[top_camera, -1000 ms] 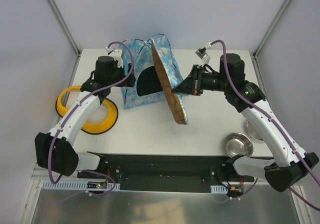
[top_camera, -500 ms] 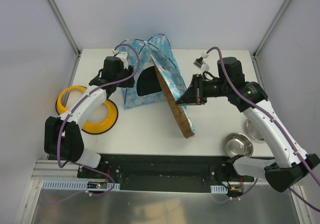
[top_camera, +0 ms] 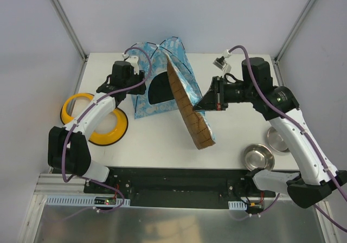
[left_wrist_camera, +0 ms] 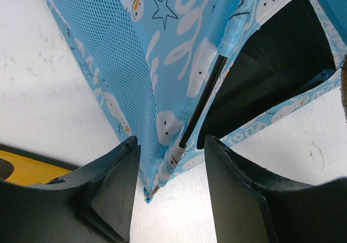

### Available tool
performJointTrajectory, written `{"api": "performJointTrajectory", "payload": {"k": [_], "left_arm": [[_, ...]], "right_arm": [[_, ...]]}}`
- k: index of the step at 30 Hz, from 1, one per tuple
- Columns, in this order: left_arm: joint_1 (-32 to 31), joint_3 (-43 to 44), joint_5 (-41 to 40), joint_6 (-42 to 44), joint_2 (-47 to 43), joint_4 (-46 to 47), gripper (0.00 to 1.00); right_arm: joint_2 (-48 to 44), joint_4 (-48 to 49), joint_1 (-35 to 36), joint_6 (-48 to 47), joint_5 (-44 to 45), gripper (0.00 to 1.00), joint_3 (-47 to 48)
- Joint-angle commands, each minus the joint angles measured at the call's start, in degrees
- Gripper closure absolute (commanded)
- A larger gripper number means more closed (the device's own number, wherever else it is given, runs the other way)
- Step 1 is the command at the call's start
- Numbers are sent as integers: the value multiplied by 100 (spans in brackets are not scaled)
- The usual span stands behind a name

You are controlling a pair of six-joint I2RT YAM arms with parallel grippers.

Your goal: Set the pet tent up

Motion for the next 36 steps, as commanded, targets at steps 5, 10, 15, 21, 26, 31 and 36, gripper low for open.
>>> {"api": "performJointTrajectory", "payload": {"k": [5,10,15,21,26,31,36], "left_arm": [[23,40,-35,-33,-302,168,48],[23,84,53,-51,-153,159,67],[23,137,88,-77,-82,124,86],[23,190,18,-33,-82,115,100],[23,172,-26,19,-73,115,100],[23,181,79,72,-65,115,100],[23,233,185,90,-38,115,100]], "right_arm": [[454,-118,46,-591,423,100,303],[1025,93,177,-924,853,100,-49],[1579,584,222,-680,1215,100,-365],[2010,1340,222,787,1091,100,-1015],[2247,1903,-32,2237,1222,100,-1517],[2590,2211,-375,3073,1144,100,-1518],[3283,2386,-350,3653,933,100,-1008]]}}
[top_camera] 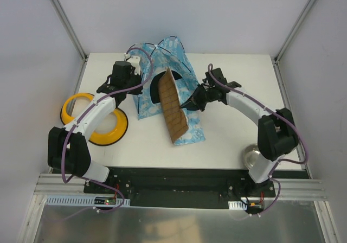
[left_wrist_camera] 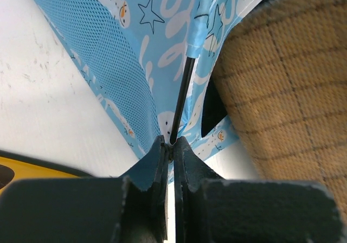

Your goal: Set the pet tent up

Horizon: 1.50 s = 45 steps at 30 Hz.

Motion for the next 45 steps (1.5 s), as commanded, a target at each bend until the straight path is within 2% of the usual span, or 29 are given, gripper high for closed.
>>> {"api": "performJointTrajectory", "payload": {"k": [1,8,15,24,27,31,35,42,45], "left_arm": [[28,231,139,-59,-3,115,100],[28,310,279,-103,32,124,100],[28,346,464,-147,111,185,100],[28,398,684,-138,243,238,100],[28,416,728,-155,295,238,100],[28,425,693,-138,313,229,100],[28,451,684,-103,340,229,100],[28,513,763,-59,384,220,100],[28,504,807,-50,384,203,100]], "right_arm": [[598,396,24,968,-9,100,583],[1214,132,296,1285,500,100,1181],[1706,-579,710,758,1695,100,1963],[2234,-1177,877,205,2486,100,2386],[2104,-951,1017,-365,2986,91,2325],[1515,-301,1272,-1183,4014,71,1939],[1040,710,1422,-1702,4508,66,1429],[1127,1265,1501,-2020,5035,66,1393],[1118,1598,1518,-2107,5299,51,1306]]}}
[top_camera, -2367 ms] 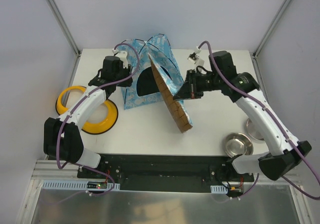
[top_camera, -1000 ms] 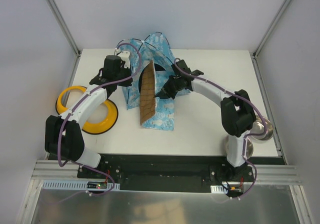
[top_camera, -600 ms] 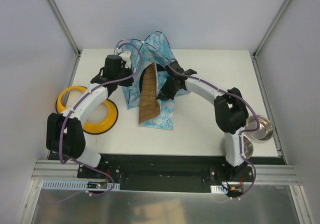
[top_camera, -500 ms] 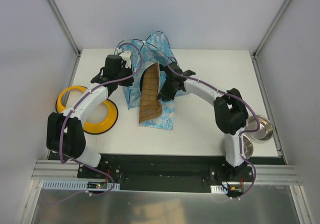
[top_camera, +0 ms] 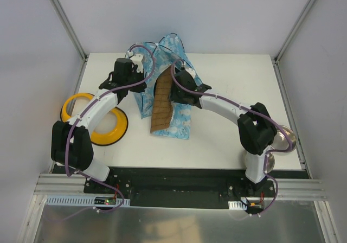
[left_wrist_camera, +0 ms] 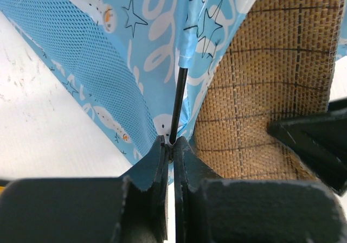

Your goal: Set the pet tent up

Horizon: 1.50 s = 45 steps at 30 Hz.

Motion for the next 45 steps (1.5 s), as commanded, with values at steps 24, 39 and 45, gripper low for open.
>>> {"api": "performJointTrajectory", "payload": {"k": [24,39,45], "left_arm": [[23,239,355,9,-111,-36,100],[23,363,303,36,100,-36,100],[23,354,153,-43,170,-71,100]], "right_arm": [[988,1169,-203,-150,154,100,580],[788,2283,-27,-854,-532,53,617],[146,2487,-35,-863,-444,31,238]]}}
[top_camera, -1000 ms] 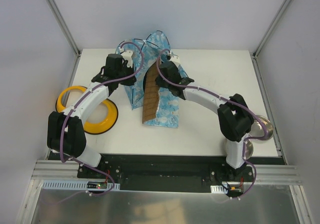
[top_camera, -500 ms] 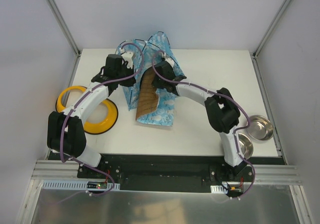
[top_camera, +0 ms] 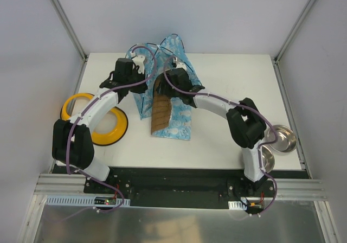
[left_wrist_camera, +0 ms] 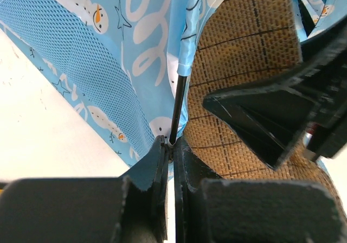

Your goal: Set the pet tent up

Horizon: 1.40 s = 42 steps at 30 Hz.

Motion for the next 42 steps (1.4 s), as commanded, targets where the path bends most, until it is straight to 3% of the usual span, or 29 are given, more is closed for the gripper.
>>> {"api": "performJointTrajectory", "payload": {"k": [1,6,14,17,20,24,31,39,42], "left_arm": [[21,271,-150,-238,81,132,100],[21,385,-248,-247,151,-35,100],[21,411,-292,-247,160,-105,100],[21,403,-274,-238,160,-141,100],[21,368,-257,-212,160,-141,100],[21,358,-151,-124,177,-149,100],[21,376,-28,25,221,-149,100],[21,367,-28,43,248,-167,100],[21,341,-11,26,274,-185,100]], "right_arm": [[-886,572,30,-52,-42,28,-197],[-1335,529,39,45,-262,14,-479],[-2107,-95,39,133,-183,7,-803],[-2635,-734,21,203,-16,7,-1085],[-3162,-1439,4,308,344,6,-1698],[-3717,-1590,-58,405,503,6,-2928],[-3631,-608,-102,116,-94,7,-4196],[-2734,782,-418,28,-1016,10,-4285],[-2409,967,-462,71,-1184,19,-4118]]}}
